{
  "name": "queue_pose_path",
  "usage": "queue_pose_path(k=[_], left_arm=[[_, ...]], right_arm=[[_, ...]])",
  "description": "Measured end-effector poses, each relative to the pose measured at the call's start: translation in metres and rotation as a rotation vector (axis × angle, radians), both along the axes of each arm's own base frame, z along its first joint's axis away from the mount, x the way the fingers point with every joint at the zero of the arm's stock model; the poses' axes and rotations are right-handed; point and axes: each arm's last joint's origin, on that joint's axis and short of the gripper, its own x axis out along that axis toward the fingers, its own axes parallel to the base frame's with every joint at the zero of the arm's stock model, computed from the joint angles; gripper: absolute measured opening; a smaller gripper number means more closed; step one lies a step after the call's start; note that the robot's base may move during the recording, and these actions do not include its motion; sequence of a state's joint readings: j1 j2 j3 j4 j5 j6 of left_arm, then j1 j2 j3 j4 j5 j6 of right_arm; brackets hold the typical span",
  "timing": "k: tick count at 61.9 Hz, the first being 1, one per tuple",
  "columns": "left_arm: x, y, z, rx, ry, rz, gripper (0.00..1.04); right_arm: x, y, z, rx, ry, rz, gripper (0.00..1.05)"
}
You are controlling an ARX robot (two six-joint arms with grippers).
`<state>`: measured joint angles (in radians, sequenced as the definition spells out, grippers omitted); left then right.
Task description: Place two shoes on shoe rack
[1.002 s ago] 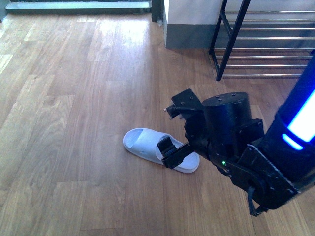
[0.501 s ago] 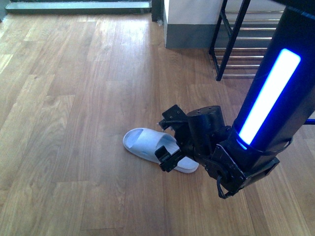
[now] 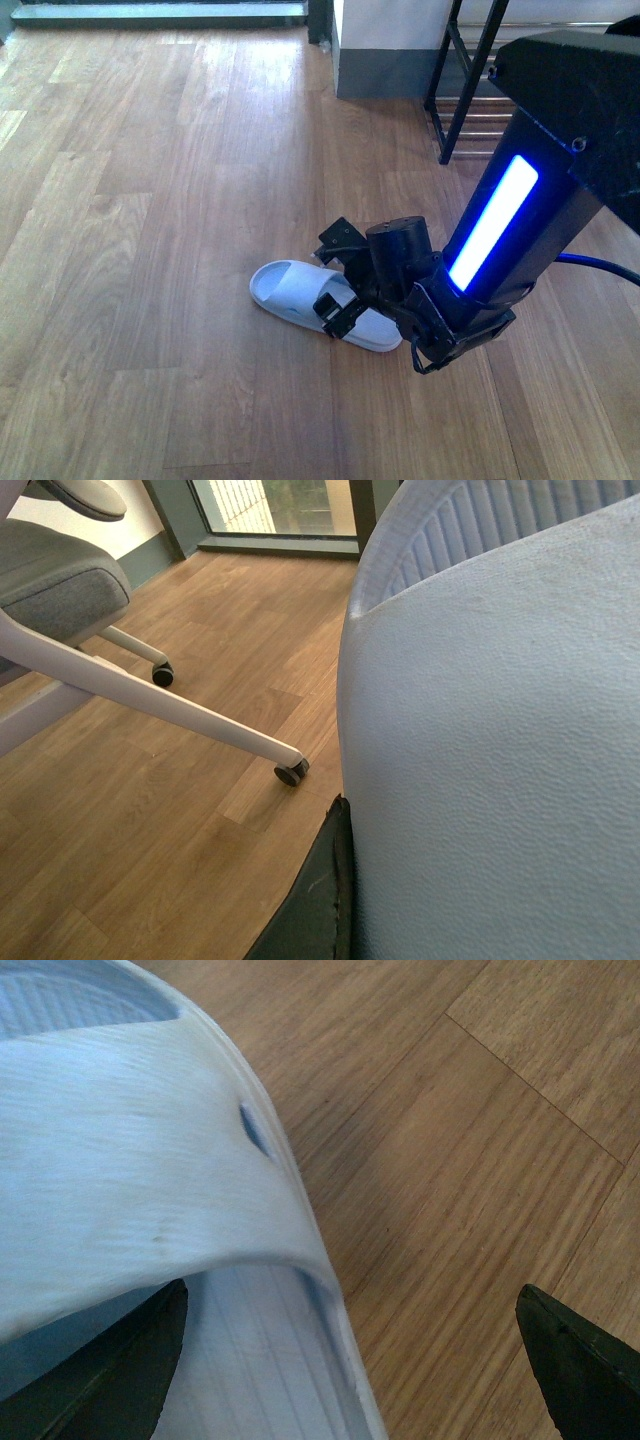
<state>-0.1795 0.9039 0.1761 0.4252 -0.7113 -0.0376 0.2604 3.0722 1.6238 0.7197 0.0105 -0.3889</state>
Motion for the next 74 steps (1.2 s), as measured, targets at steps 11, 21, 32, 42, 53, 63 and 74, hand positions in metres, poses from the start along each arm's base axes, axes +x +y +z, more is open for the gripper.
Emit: queue_pose_path(k=[11,21,32,42,53,63,74], left_arm=[[0.000,0.000,0.000,0.000,0.000,0.000,0.02],[0.000,0.000,0.000,0.000,0.000,0.000,0.02],[0.000,0.000,0.000,0.000,0.000,0.000,0.02],[0.000,0.000,0.000,0.000,0.000,0.000,0.02],[0.000,0.000,0.000,0.000,0.000,0.000,0.02],[0.000,0.000,0.000,0.000,0.000,0.000,0.02],[0.000,0.000,0.000,0.000,0.000,0.000,0.02]], right_arm=[[0.015,-0.005,-0.010,0.014,-0.013,-0.010,0.95],[0.031,-0.008,-0.012,0.027,-0.034,-0.012,0.85],[0.048,-0.020,-0.016,0.034,-0.039,-0.032,0.59],[0.066,-0.034,-0.020,0.050,-0.034,-0.046,0.37],[0.085,-0.052,-0.023,0.051,-0.051,-0.063,0.14],[0.100,-0.070,-0.020,0.035,-0.083,-0.111,0.02],[0.097,-0.100,-0.013,0.002,-0.127,-0.161,0.02]])
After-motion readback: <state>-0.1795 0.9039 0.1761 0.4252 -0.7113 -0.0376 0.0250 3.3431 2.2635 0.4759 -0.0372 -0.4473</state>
